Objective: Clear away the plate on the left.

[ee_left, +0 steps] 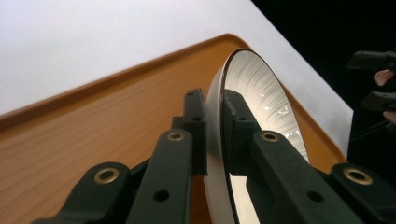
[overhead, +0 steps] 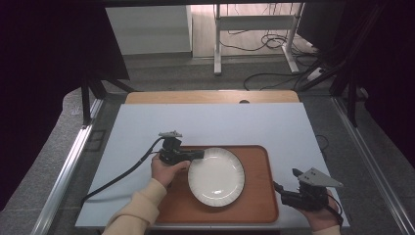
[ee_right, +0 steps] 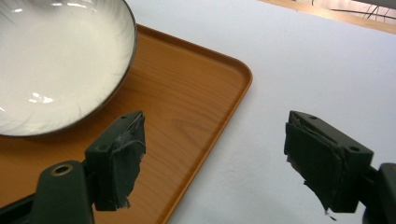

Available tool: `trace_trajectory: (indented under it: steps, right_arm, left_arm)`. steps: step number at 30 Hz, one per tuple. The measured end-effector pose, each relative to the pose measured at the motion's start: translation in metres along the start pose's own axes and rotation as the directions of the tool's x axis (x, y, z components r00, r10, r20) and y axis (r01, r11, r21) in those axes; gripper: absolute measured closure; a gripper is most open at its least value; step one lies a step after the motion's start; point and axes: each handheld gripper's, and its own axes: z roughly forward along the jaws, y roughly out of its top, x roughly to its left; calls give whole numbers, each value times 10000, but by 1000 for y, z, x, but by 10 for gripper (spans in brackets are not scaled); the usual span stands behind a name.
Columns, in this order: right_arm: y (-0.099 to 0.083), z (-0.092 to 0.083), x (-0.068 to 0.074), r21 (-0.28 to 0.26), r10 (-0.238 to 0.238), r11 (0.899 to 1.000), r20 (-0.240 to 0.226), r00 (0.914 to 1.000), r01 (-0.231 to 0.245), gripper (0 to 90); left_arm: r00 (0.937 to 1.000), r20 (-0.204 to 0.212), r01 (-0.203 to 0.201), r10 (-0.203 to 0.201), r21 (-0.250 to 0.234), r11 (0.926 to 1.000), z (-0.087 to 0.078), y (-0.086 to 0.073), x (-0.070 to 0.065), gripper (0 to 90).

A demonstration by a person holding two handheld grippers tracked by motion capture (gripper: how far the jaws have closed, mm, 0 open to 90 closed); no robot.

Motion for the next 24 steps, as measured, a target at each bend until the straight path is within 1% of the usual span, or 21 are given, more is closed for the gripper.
trace_trajectory:
  steps: [2,6,10,12,15,18,23,24]
  right_arm:
    - [0,0,0,3,-17,10000,-4,10000,17,212]
    - [0,0,0,16,-22,10000,-3,10000,22,213]
    - [-1,0,0,25,-10,10000,1,10000,10,213]
    - [0,0,0,20,-23,10000,7,10000,23,213]
    - [-1,0,0,25,-28,10000,15,10000,28,212]
    - [-1,1,0,62,-10,10000,15,10000,10,212]
    - [-1,1,0,73,-2,10000,11,10000,2,213]
    - [-1,1,0,80,-6,10000,10,10000,6,213]
  left_arm:
    - [10000,-36,31,-30,101,9999,3,-1,1,825]
    - [10000,-51,-1,2,114,9999,4,-1,3,827]
    - [9996,-264,-106,111,201,9997,6,-3,5,834]
    - [9988,-442,-188,201,285,9994,8,-3,6,837]
    - [9964,-770,-326,363,491,9983,11,-5,8,846]
    - [9938,-995,-419,489,709,9966,14,-6,11,853]
    - [9933,-1021,-469,546,764,9960,16,-7,13,853]
    - [9924,-1082,-501,588,819,9954,16,-8,13,852]
